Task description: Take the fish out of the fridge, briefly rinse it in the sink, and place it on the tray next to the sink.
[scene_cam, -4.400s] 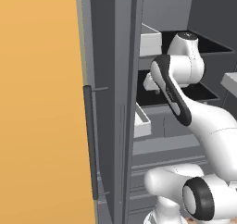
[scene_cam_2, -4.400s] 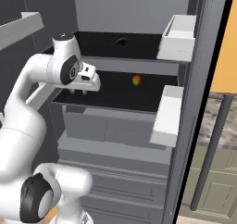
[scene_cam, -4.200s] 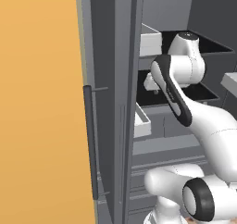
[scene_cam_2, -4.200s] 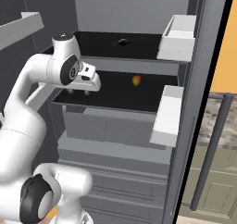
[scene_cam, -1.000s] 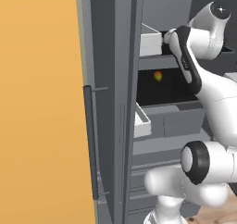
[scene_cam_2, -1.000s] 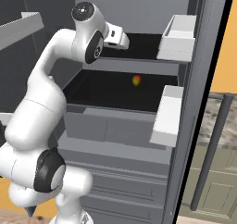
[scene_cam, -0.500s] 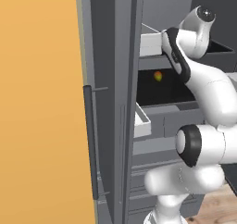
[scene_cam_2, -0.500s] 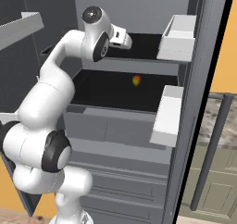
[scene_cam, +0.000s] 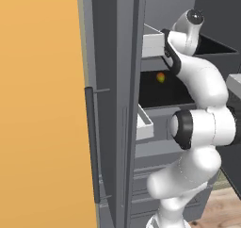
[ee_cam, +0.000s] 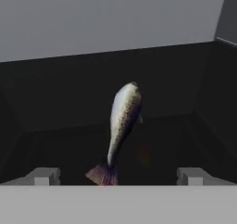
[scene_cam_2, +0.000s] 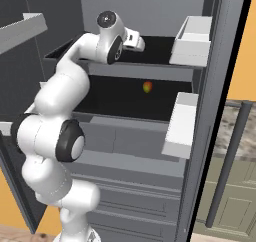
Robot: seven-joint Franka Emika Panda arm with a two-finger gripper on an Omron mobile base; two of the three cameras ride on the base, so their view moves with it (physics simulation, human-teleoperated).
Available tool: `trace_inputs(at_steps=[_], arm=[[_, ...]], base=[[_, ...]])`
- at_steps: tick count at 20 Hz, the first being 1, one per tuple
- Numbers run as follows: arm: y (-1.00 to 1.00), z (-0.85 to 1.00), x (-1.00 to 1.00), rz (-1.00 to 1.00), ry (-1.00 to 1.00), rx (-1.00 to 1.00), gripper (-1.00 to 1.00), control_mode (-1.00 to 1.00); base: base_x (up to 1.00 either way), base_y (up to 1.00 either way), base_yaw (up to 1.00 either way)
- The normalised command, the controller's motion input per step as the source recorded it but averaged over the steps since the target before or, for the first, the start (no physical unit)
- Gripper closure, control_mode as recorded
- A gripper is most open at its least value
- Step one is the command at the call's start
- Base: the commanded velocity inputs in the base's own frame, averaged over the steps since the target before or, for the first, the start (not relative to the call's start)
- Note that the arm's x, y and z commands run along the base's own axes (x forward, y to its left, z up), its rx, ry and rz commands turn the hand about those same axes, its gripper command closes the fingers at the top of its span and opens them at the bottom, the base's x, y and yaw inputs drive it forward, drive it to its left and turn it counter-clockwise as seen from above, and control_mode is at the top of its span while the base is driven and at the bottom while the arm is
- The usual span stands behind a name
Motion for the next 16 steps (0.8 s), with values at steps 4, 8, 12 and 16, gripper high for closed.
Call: trace_inputs(at_steps=[4, 8, 12, 16], arm=[[0.00, -0.02, 0.64, 0.00, 0.00, 0.01, -1.00, -1.00], [0.00, 0.00, 0.52, 0.00, 0.01, 0.01, -1.00, -1.00], [0.00, -0.14, 0.32, 0.00, 0.04, 0.00, -1.00, -1.00], [-0.01, -0.16, 0.11, 0.00, 0.03, 0.00, -1.00, -1.00]], base=[[0.00, 0.00, 0.00], [0.00, 0.00, 0.00], [0.00, 0.00, 0.00], [0.00, 0.00, 0.00]])
